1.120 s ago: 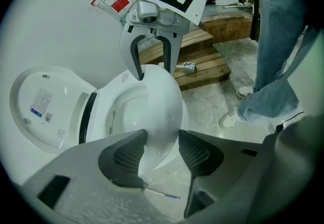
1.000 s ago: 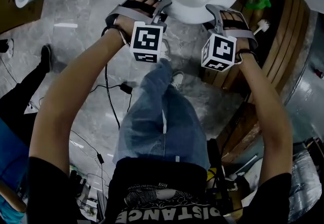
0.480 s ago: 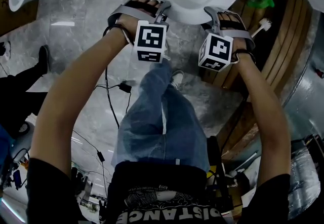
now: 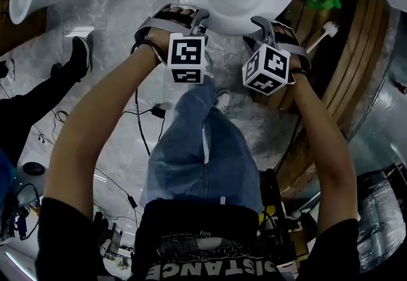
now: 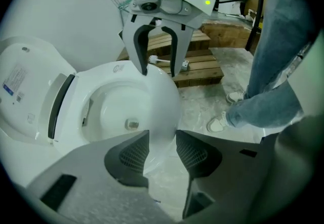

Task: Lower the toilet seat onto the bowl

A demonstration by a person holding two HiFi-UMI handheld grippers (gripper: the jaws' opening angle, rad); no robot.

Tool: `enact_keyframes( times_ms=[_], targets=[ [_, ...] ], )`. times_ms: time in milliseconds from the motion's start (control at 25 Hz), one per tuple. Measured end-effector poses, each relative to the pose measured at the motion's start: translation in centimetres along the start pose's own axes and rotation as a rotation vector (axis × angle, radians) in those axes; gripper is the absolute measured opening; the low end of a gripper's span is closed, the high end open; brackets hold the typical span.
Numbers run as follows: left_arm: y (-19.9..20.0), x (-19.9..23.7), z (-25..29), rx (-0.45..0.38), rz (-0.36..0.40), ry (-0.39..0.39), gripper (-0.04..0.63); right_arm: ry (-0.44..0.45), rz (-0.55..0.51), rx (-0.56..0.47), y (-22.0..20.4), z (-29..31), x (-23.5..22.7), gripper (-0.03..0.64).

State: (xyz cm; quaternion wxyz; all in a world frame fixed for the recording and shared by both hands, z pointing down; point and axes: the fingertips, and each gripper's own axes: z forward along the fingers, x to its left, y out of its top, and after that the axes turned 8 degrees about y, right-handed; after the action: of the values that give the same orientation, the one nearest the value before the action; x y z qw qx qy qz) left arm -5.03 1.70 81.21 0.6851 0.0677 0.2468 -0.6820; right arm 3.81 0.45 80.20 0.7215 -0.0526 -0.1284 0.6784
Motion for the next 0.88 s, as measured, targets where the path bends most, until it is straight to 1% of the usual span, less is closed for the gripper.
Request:
enact_keyframes(
  times_ms=[240, 400, 520, 640, 720, 800, 880],
  targets=[
    [2.0, 1.7, -2.1, -0.023, -0.122, 0.003, 0.176, 0.008, 0.209, -0.114, 1.8, -3.3, -0.7, 0.225],
    [3.7, 3.1, -4.8, -0.055, -0.222, 0.011, 0.164, -0.003, 0.314, -0.184, 2.9, -6.7, -1.4, 0.195],
    [4.9, 4.6, -7.2, -0.079, -0.309, 0.03, 0.15, -0.031, 0.384, -0.232, 3.5, -9.9, -2.1, 0.147],
    [5.4, 6.2, -9.8, -0.083, -0.437, 0.054, 0.125, -0.061, 0.451, -0.27, 4.0, -13.1, -2.5, 0.129],
    [6.1, 6.8, -11.9, -0.09, -0.521, 0.063, 0.116, -0.082, 0.47, -0.29, 4.5, -15.4, -2.4, 0.12],
    [7.1, 7.7, -14.1, -0.107, -0.573, 0.086, 0.109, -0.125, 0.476, -0.319, 5.1, -18.3, -2.6, 0.108],
    [8.1, 9.3, -16.3, -0.133, -0.626, 0.125, 0.105, -0.173, 0.502, -0.371, 6.0, -21.3, -3.3, 0.094]
  ],
)
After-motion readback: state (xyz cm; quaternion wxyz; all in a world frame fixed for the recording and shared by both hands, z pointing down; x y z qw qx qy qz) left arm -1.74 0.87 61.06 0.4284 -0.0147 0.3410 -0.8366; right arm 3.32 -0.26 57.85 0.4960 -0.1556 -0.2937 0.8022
